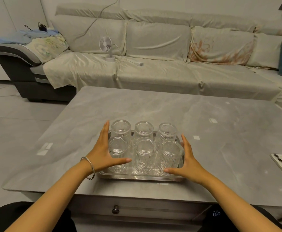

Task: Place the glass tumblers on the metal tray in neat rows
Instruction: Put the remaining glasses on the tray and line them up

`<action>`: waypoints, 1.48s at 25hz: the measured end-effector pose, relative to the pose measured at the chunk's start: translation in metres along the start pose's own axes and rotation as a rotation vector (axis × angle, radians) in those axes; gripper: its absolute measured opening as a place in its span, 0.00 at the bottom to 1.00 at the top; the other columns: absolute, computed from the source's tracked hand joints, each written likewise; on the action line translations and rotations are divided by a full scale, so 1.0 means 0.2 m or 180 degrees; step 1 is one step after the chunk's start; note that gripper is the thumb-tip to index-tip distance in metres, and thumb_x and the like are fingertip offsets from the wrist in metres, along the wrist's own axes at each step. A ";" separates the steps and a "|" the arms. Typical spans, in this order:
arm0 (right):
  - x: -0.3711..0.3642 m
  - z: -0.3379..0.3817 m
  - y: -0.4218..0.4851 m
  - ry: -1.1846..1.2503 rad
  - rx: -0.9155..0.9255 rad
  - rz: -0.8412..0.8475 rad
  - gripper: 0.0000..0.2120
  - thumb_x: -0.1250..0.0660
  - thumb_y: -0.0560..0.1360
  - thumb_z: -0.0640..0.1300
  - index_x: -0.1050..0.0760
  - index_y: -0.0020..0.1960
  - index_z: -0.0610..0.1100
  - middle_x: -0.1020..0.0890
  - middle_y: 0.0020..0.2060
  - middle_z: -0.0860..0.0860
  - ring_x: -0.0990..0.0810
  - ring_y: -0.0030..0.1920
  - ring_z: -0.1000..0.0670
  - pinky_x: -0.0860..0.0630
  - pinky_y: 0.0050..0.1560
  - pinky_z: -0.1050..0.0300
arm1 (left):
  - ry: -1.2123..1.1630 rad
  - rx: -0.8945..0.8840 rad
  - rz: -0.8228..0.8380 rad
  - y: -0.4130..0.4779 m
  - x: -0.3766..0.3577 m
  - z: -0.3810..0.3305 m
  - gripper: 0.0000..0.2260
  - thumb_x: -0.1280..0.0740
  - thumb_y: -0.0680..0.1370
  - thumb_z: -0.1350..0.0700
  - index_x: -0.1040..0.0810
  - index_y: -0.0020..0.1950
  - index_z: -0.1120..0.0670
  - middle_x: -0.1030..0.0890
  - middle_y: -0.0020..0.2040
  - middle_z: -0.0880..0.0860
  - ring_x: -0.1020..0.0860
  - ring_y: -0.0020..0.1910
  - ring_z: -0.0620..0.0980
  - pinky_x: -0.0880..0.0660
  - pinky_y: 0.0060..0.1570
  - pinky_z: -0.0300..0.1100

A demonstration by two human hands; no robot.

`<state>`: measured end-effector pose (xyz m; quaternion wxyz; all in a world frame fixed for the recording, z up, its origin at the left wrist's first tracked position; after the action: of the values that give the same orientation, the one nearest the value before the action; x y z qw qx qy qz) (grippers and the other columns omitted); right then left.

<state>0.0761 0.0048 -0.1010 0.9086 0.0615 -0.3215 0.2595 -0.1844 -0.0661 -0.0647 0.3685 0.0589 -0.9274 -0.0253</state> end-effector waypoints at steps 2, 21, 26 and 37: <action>-0.01 -0.03 0.02 0.0015 -0.0090 0.0120 0.63 0.23 0.52 0.66 0.71 0.65 0.70 0.58 0.74 0.62 0.52 0.74 0.57 0.47 0.71 0.58 | -0.0357 0.0131 0.0055 0.00 -0.01 0.05 0.63 0.25 0.52 0.34 0.69 0.70 0.40 0.52 0.69 0.36 0.50 0.67 0.35 0.49 0.67 0.38; -0.06 -0.01 0.12 0.0127 -0.0099 0.0518 0.68 0.20 0.54 0.58 0.69 0.74 0.57 0.54 0.77 0.57 0.46 0.75 0.53 0.44 0.72 0.58 | -0.0313 0.0246 0.0564 0.07 -0.15 0.20 0.65 0.22 0.51 0.37 0.69 0.71 0.41 0.52 0.77 0.49 0.42 0.73 0.49 0.40 0.71 0.50; -0.07 -0.02 0.13 0.0159 -0.0102 0.0451 0.67 0.19 0.55 0.57 0.68 0.74 0.56 0.54 0.77 0.56 0.45 0.75 0.52 0.43 0.73 0.55 | -0.0364 0.0158 0.0520 0.08 -0.15 0.19 0.63 0.21 0.53 0.40 0.68 0.69 0.37 0.51 0.77 0.48 0.42 0.73 0.48 0.40 0.67 0.40; 0.03 0.37 0.07 -0.1966 0.1111 0.0168 0.55 0.26 0.60 0.63 0.62 0.73 0.67 0.63 0.76 0.58 0.63 0.76 0.53 0.56 0.75 0.45 | 0.1933 -0.0998 0.0139 0.06 -0.10 -0.29 0.49 0.40 0.59 0.24 0.68 0.68 0.34 0.62 0.74 0.41 0.60 0.75 0.52 0.55 0.72 0.61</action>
<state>0.0321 -0.0009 -0.0388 0.7373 0.2831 -0.5333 0.3030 -0.1309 -0.0515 -0.0354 0.6329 -0.0135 -0.7612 -0.1409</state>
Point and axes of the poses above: each hand's wrist, its own y-axis towards the middle knuckle, its own x-axis out of the back of the hand, z = x × y, the point moved 10 cm from there along y, towards the middle knuckle
